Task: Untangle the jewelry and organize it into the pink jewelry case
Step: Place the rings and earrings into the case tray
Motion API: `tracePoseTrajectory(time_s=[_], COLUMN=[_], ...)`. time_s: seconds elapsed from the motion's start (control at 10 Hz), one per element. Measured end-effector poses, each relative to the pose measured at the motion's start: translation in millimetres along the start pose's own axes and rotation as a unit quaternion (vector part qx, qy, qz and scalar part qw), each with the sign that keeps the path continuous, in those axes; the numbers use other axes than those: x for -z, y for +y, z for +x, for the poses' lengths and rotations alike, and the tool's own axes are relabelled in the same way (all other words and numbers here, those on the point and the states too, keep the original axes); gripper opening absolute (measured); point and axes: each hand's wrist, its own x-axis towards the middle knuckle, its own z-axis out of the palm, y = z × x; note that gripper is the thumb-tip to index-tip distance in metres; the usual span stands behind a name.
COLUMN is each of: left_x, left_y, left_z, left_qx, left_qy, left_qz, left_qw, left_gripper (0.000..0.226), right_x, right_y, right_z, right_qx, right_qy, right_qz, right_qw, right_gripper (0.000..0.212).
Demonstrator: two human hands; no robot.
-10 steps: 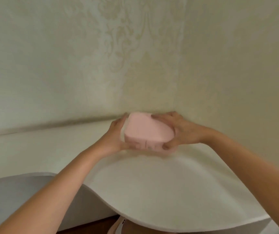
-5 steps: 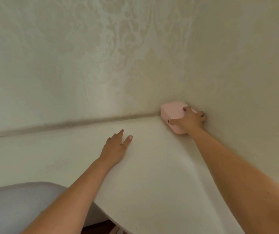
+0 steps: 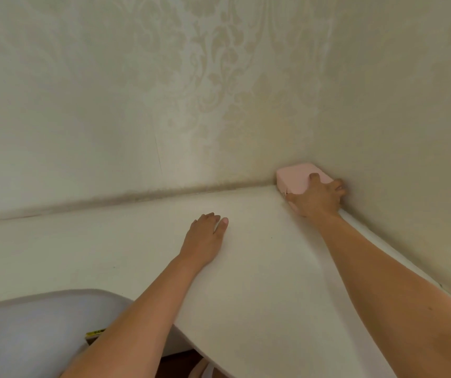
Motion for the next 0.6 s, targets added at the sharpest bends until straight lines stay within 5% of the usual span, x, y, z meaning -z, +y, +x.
tracePoseTrajectory(time_s=[0.3,0.6], left_x=[-4,3], left_y=[-6,1], left_z=[3,0], left_qx=[0.007,0.005], left_qy=[0.008,0.024], left_qz=[-0.006,-0.016], left_qw=[1.0,1.0], left_gripper=[0.049,0.043], right_x=[-8,9], right_y=[9,4], right_z=[-5,-11], right_qx=[0.028,0.01], right_qy=[0.006,-0.042], right_qz=[-0.056,-0.087], right_qw=[0.998,0.995], right_gripper=[0.075,0.093])
